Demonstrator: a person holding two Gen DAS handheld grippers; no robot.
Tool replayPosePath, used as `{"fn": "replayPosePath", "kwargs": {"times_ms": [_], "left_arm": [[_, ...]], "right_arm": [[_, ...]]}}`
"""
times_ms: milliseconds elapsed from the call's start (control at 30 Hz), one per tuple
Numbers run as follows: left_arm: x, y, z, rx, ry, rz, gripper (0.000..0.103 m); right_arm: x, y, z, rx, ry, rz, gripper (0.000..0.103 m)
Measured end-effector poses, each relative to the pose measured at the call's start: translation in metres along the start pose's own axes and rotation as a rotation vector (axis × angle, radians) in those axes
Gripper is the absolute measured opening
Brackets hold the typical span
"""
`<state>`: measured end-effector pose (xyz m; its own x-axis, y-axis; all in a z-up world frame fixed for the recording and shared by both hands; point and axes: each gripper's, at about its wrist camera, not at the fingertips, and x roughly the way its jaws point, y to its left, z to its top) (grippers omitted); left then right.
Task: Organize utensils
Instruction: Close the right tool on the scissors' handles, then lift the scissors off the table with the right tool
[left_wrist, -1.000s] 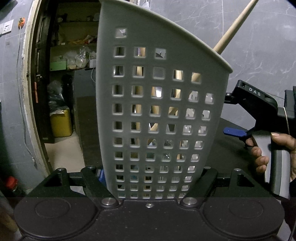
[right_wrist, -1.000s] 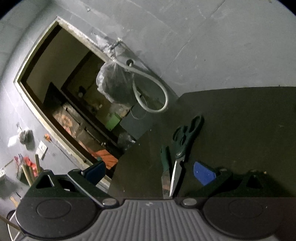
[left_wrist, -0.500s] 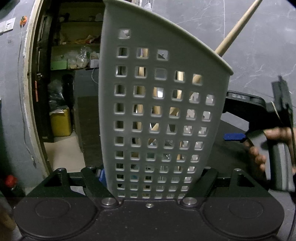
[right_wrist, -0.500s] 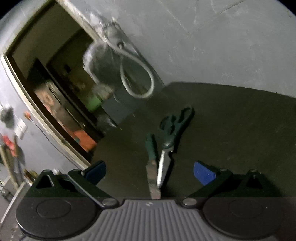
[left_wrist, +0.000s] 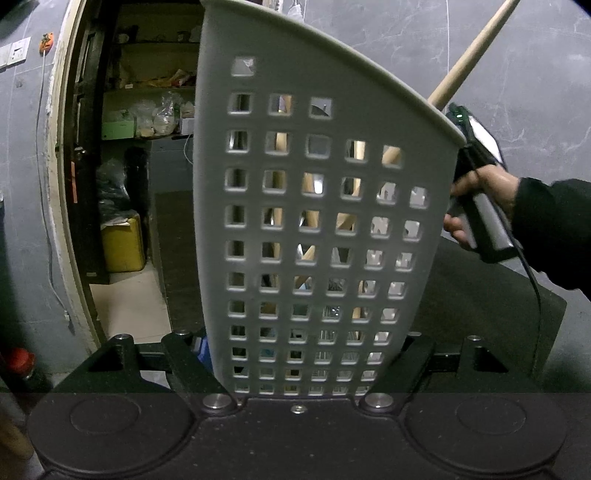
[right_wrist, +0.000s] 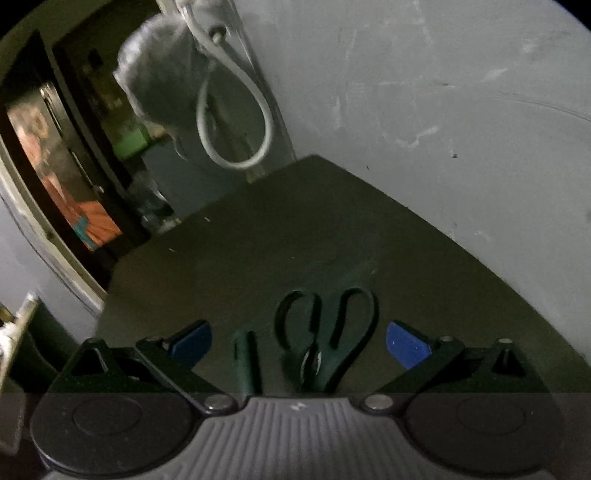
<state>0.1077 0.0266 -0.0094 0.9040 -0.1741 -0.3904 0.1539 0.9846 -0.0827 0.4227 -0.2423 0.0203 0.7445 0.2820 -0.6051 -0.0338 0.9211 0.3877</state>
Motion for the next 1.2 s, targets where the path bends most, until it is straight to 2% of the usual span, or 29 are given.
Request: {"fn": "replayPosePath", "kwargs": {"times_ms": [133,333,600,667,733,900,967,1033,1200], "left_arm": [[-0.001,-0.001,0.0,-0.003,-0.001,-0.004,0.08],[-0.001,0.001,0.0,-0.005,-0.002,-0.012,0.08],[-0.001,0.002,0.0,-0.006,-0.001,-0.013,0.08],[-0.001,0.002,0.0,-0.006,-0.001,-0.013,0.08],[-0.001,0.002,0.0,-0.006,-0.001,-0.013,0.08],[-0.001,0.002,0.0,-0.006,-0.001,-0.013,0.08],[-0.001,0.002,0.0,-0.006,-0.001,-0.013,0.08],[-0.001,0.002,0.0,-0.006,-0.001,-0.013,0.08],[0.0,0.002,0.001,-0.008,-0.002,-0.014,0.08]], "right_arm": [[0.016,0.005,0.006,-0.004,0.026,-0.01,0.103],[0.037,0.019,0.015,-0.101,0.089,-0.044,0.102],[0.036,0.01,0.017,-0.06,0.098,-0.063,0.073],[0.037,0.006,0.016,-0.049,0.099,-0.064,0.063],[0.036,0.005,0.014,-0.048,0.088,-0.078,0.057],[0.039,0.011,0.01,-0.131,0.08,-0.114,0.056],[0.04,0.021,0.006,-0.221,0.079,-0.154,0.047],[0.037,0.026,-0.002,-0.303,0.068,-0.181,0.042],[0.015,0.015,-0.013,-0.325,0.089,-0.145,0.038]]}}
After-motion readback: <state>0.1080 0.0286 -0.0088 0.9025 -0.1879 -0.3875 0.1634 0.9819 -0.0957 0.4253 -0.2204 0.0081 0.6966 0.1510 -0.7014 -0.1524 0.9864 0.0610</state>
